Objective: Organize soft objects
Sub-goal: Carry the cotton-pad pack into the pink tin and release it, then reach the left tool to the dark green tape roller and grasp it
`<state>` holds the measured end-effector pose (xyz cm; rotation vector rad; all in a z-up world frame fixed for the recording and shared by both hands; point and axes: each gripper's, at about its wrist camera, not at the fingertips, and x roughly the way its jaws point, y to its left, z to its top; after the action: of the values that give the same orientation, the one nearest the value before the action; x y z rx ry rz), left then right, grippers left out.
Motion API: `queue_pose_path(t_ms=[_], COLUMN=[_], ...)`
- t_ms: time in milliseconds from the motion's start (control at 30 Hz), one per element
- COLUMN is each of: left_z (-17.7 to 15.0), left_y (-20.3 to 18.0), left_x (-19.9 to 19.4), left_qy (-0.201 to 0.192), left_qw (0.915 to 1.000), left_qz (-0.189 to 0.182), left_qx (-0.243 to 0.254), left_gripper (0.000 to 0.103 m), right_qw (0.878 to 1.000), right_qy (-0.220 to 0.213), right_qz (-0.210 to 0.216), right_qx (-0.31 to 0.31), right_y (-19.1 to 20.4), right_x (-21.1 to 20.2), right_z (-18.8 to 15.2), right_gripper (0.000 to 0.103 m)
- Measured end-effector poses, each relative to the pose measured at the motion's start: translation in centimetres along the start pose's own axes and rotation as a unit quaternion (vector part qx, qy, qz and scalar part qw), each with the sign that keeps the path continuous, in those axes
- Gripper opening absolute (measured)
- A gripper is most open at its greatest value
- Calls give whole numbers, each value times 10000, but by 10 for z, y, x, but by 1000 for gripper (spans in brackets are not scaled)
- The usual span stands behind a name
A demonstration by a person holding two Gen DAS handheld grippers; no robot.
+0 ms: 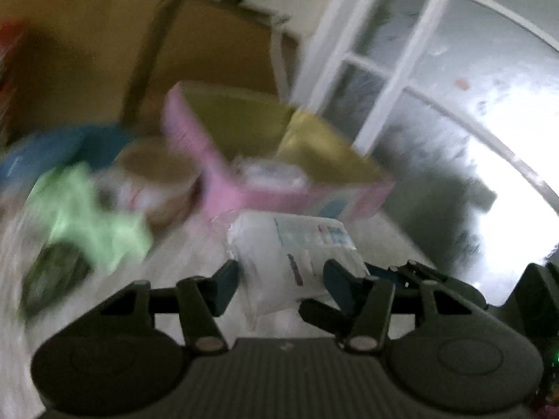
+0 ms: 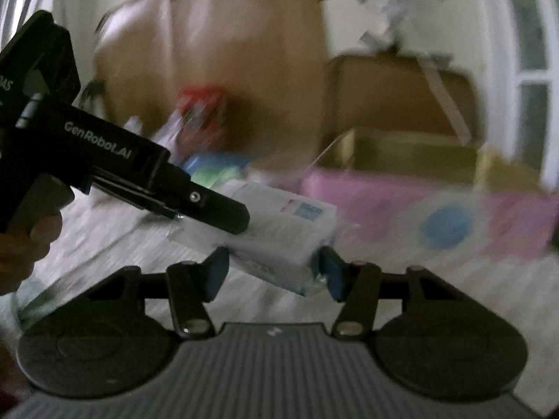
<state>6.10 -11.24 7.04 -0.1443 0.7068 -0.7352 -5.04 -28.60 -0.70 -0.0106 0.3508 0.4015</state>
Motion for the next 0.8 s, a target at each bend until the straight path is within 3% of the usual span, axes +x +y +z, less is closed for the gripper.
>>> queue_pose_path(t_ms=[200,400,500,567,667,800], left_z=[58,81,84,83,76,62], left_y=[-32,-36,-37,-36,-33,-36], left_x=[69,138,157,163,153,115], left_qy=[-286,-192,-168,-111,-116,-276], left_qw=[9989,9996,9993,9991,9994,9993], left_qz=[-43,17,298,389,329,104], left_qx=[366,185,141,97,44,211], left_gripper=[55,55,57,59,59,59], right_qw=[9946,9871,9804,9728,9668,9655], right_qy=[-604,-483,-474,-429,-518,-736], right_qz=[-837,-1484,-1883,-2254,-2466,-2416], right_qx=[59,343,333,310,432,629], right_y=[-62,-117,-129,-133,-142,-135], right_x=[-6,19,31,37,36,23], right_z=[34,43,43,41,40,36], right_gripper=[60,61,63,73,73,73])
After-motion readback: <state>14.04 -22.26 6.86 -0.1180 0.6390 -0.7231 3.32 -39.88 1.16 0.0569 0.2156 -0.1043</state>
